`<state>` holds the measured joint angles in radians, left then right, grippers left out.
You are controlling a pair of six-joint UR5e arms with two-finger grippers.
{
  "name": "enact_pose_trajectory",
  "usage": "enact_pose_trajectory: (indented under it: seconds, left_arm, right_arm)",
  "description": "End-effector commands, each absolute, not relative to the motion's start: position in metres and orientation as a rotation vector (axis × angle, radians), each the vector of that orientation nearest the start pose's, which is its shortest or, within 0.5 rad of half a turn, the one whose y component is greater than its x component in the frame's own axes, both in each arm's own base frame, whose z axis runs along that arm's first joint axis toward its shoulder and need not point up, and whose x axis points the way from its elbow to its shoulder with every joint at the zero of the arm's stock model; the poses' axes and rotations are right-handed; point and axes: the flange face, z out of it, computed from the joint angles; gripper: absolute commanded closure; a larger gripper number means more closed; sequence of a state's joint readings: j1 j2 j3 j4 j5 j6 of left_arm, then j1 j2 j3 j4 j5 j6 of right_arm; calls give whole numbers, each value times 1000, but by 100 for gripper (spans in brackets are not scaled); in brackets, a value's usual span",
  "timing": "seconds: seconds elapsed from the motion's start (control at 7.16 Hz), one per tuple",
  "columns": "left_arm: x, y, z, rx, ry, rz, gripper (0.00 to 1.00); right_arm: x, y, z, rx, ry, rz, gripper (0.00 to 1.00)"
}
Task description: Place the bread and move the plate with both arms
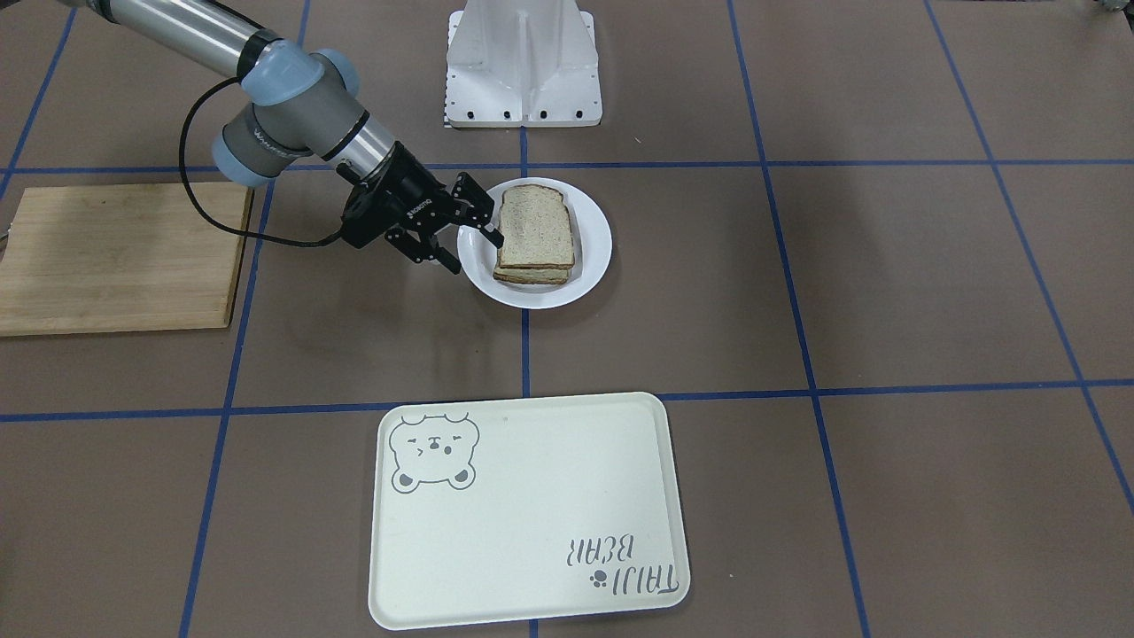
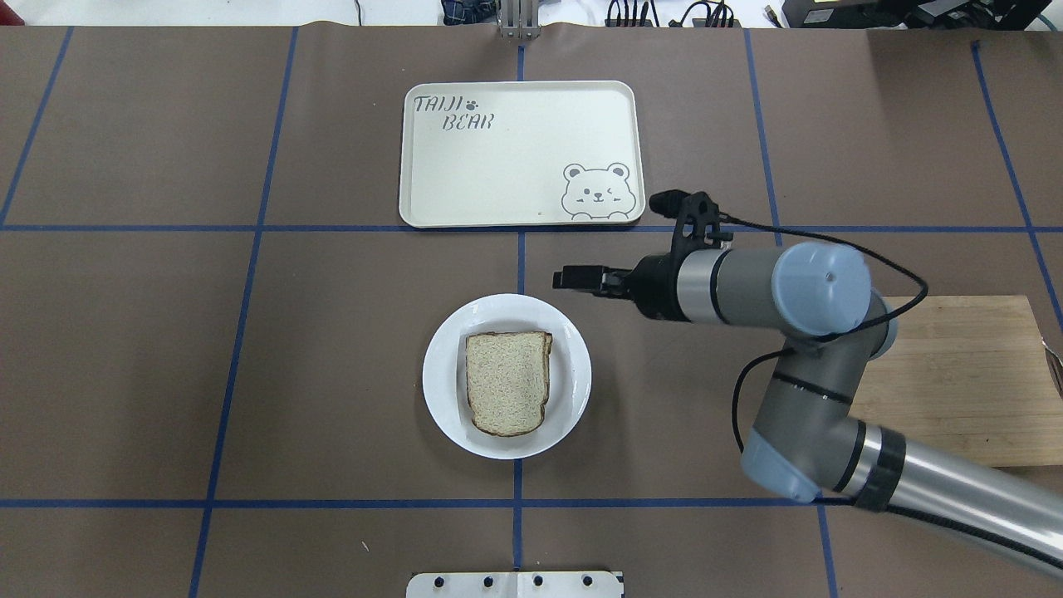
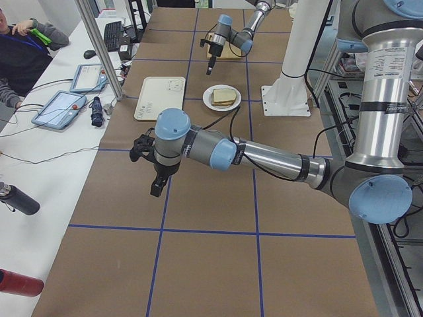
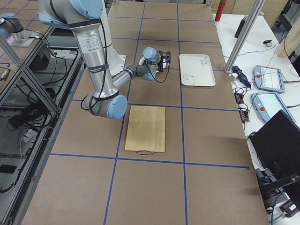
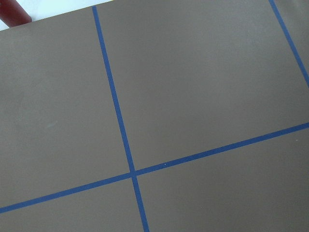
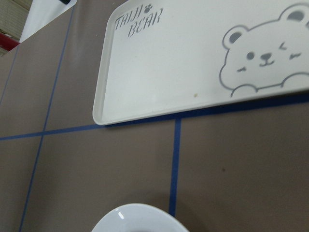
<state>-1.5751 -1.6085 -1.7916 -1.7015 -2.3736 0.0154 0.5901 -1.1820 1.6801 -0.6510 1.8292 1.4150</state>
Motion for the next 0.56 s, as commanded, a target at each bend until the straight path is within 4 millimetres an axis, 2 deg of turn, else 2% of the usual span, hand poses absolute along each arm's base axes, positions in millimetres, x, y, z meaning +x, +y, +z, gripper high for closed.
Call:
enact_pose_trajectory:
  seconds: [0.0, 0.14, 0.28, 0.42]
  left_arm:
    - [-56, -518, 476, 475, 795, 223, 1]
    - [-43, -523, 463, 537, 798, 275, 1]
    - [-18, -525, 456, 522, 820, 301, 1]
    - [-2, -526, 438, 532, 851, 260, 1]
  right_arm:
    - [-345, -513, 301, 226, -1246, 220, 0]
    - [-310, -538, 316, 230, -1142, 175, 0]
    - [-279, -552, 349, 241, -1026, 116, 0]
    - [-238, -560, 397, 258, -914, 27, 0]
